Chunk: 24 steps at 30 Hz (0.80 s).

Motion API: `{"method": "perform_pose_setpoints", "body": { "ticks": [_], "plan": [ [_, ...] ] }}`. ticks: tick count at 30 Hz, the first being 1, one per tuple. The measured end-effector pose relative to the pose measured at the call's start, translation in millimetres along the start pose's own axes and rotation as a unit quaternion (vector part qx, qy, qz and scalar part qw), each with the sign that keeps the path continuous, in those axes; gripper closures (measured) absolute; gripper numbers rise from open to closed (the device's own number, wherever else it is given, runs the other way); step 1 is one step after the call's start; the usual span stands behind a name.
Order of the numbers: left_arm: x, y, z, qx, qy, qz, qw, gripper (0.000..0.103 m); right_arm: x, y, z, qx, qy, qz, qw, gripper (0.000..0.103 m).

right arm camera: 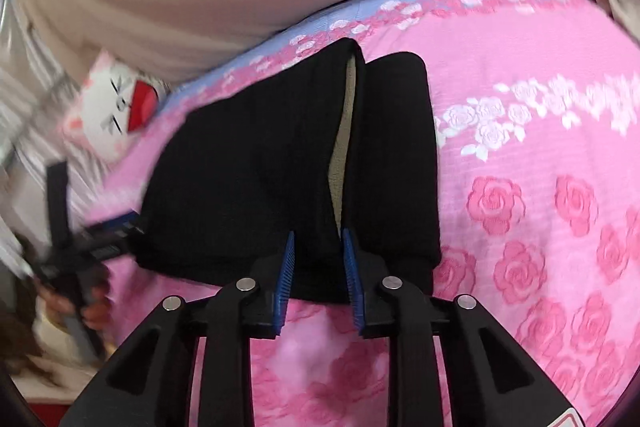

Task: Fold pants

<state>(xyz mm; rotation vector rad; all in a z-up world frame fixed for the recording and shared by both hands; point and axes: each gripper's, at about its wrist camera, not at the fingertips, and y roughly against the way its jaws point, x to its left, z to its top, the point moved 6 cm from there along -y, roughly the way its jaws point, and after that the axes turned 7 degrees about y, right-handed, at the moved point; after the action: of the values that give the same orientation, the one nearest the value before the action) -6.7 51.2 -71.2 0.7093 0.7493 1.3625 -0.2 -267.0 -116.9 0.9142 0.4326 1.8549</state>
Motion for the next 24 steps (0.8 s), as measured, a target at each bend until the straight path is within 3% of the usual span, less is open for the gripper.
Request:
{"method": "perform_pose_setpoints", "body": {
  "ticks": [4, 7, 9, 11, 12, 14, 16, 24],
  "plan": [
    [0.4, 1.5, -0.3, 0.001, 0.0, 0.0, 1.0, 0.005, -1.6, 17.4, 24.1, -0.029, -0.009, 0.02, 0.999, 0.073],
    [-2.2, 4.7, 0.5, 0.0, 0.005, -0.002, 1.0, 0.005, -13.7, 0.4, 42.8, -0.019, -0.009, 0.02, 1.0, 0.037],
    [-5.8, 7.1, 1.1, -0.002, 0.001, -0.004, 1.0, 0.005, -21.1, -21.2, 45.4, 0.007, -0.015, 0.014, 1.0, 0.036],
    [-8.8, 12.3, 1.9, -0.009, -0.004, -0.005, 0.9999, 0.005, -20.3, -32.7, 49.5, 0.005, -0.015, 0.014, 1.0, 0.033],
    [-9.3, 16.5, 2.1, -0.014, -0.006, -0.005, 0.9999, 0.005, -16.0, -34.0, 51.7, 0.001, -0.008, 0.011, 1.0, 0.034],
    [-8.9, 21.6, 3.4, -0.022, -0.006, 0.0, 0.9997, 0.005, -7.1, -36.3, 54.6, -0.004, 0.024, -0.021, 0.999, 0.064],
    [-8.9, 23.5, 6.7, -0.024, -0.001, 0.0, 0.9997, 0.005, -1.2, -36.0, 56.4, -0.006, 0.035, -0.03, 0.999, 0.071],
    [-18.4, 29.0, 13.2, -0.032, -0.009, -0.002, 0.9994, 0.005, 2.4, -18.9, 53.1, -0.009, 0.042, -0.023, 0.999, 0.069]
  ]
}}
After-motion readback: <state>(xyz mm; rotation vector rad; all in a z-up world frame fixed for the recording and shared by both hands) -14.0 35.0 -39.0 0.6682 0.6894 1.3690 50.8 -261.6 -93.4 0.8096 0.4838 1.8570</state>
